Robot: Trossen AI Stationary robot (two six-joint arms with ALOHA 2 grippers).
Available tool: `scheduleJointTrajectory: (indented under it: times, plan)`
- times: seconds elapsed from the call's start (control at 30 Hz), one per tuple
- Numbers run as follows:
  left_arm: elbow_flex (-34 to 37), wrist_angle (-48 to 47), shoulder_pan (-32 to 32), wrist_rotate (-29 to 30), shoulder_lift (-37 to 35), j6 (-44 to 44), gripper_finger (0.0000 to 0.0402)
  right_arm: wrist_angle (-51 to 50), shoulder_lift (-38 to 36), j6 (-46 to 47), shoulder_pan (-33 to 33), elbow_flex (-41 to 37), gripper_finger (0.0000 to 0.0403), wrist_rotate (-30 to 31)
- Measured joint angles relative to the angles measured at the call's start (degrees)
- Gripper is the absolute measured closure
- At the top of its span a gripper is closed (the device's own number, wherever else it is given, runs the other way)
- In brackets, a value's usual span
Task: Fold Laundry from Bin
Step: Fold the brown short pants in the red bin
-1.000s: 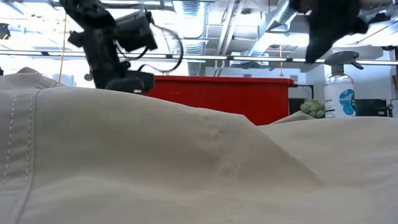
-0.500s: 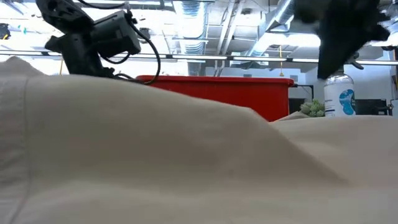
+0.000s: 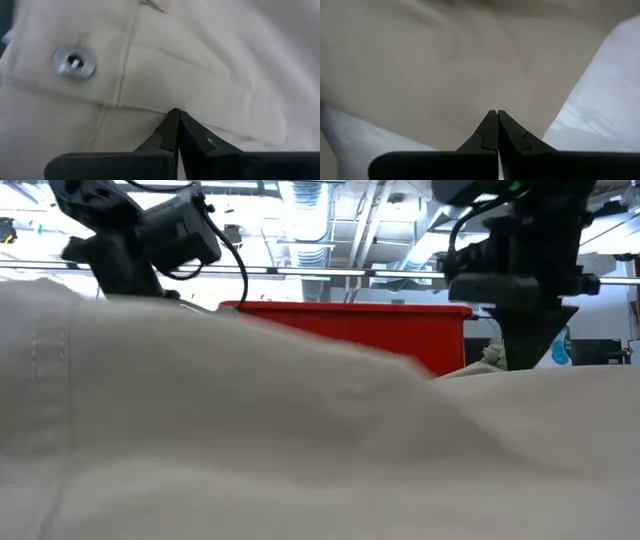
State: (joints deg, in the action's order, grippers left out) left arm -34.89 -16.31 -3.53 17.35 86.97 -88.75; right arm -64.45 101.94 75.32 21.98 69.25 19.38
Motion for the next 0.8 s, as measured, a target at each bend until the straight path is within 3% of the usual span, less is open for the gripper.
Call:
scheduleJointTrajectory:
  times: [0.17, 0.3, 0.43, 0.53, 0.7, 0.8]
  plan:
    - [0.09, 0.45, 6.29, 3.04, -0.54, 2.75, 0.0402, 0.01, 0.29, -2.02, -1.05, 0.0, 0.038, -0.06]
    - [-0.07, 7.31, 7.68, 0.14, -4.79, 9.08, 0.0401, -0.19, 0.11, -1.9, -0.37, 0.0, 0.038, -0.11]
    - [-4.89, 11.38, 8.42, 4.03, -11.13, 24.22, 0.0401, -0.13, 0.01, -0.41, 1.32, 0.0, 0.038, -0.13]
    - [-7.37, 10.85, 13.02, 7.75, -12.65, 39.71, 0.0401, 1.14, -0.01, 0.55, 2.33, 0.0, 0.038, -0.98]
    - [-7.63, 11.75, 24.53, -2.26, -8.85, 53.42, 0.0401, 1.34, -0.01, 5.85, 4.48, 0.0, 0.038, -1.33]
    - [-7.67, 17.28, 28.82, -8.31, -4.35, 60.09, 0.0401, 2.18, -0.01, 8.39, 6.03, 0.0, 0.038, -2.27]
